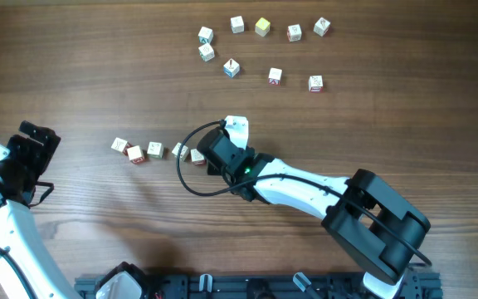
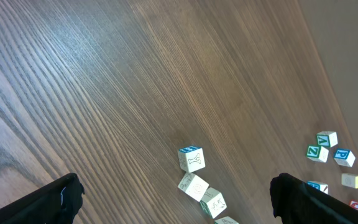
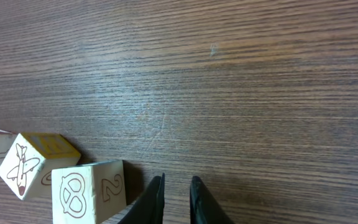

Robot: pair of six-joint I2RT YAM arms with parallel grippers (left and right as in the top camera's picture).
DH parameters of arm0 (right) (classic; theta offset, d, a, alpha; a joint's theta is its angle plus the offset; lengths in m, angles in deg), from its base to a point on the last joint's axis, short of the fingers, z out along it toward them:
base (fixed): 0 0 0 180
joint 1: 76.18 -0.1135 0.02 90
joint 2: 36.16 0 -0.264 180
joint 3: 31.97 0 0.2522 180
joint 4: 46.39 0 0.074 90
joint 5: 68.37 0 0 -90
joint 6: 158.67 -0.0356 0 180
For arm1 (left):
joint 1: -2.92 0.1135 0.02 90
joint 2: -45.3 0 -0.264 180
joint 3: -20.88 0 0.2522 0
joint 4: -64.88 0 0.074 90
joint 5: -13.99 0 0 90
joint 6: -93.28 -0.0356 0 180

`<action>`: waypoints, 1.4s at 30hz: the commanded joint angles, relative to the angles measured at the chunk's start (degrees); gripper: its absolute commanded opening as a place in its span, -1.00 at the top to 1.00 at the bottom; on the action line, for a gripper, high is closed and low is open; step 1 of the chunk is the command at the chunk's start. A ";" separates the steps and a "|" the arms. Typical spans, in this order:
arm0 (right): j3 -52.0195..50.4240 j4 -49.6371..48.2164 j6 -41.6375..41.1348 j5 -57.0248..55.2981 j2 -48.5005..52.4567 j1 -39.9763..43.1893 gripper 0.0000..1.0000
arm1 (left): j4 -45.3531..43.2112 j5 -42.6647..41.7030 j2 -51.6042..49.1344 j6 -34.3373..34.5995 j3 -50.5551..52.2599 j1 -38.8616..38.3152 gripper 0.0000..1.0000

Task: Form a horizontal line
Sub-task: 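Place the 8 block at the right end of the row and adjust it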

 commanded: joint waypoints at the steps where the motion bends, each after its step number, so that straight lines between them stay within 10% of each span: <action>1: -0.24 -0.15 -0.07 0.66 -1.29 0.07 0.66 | 0.02 -0.90 0.00 0.52 -0.68 0.26 -1.00; 42: -0.26 -8.37 6.99 15.85 4.96 0.68 0.92 | 0.02 -0.87 0.00 0.52 -0.68 0.26 -1.00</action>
